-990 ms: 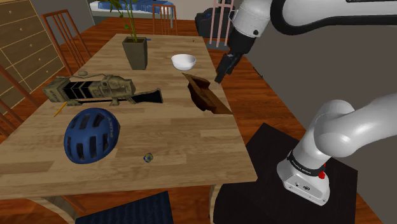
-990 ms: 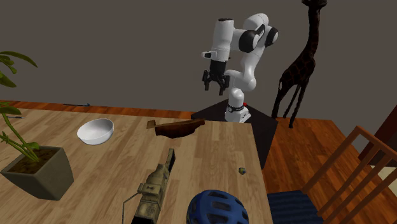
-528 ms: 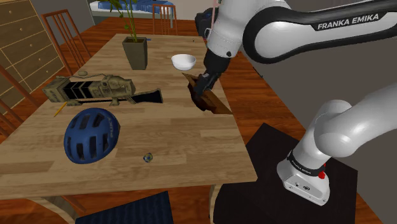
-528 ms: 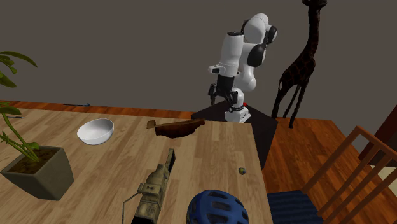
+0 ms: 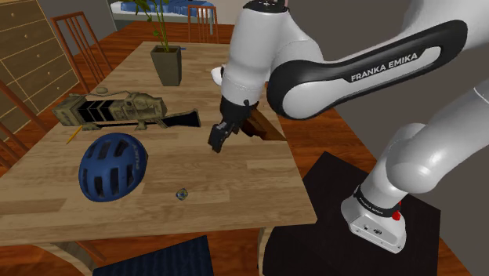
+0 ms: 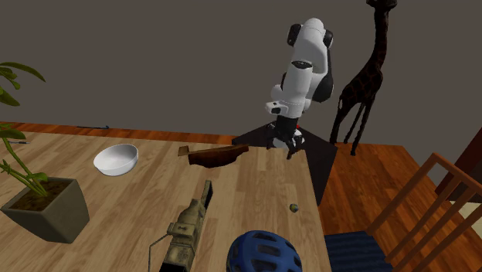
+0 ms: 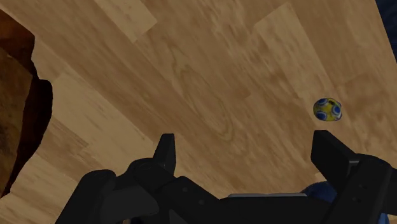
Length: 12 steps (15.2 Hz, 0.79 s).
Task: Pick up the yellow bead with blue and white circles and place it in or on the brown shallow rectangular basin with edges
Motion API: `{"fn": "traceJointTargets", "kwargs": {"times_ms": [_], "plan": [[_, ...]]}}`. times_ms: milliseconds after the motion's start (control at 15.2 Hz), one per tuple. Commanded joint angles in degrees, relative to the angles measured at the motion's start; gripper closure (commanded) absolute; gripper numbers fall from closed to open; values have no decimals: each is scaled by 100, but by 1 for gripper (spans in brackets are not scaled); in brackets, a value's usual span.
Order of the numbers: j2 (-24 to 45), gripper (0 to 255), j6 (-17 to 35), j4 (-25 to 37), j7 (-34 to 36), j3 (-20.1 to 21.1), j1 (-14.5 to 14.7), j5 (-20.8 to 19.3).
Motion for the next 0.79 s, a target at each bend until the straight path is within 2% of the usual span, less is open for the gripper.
{"fn": "traceJointTargets", "kwargs": {"times_ms": [0,198,396,726], "plan": [[482,0,167,230,408,310,-99,-360],[1230,0,299,609,1108,714,-180,-1064],[2074,0,293,1073,1885,951,-89,-1946],[3457,0,33,2018,2926,801,602,-3245]]}}
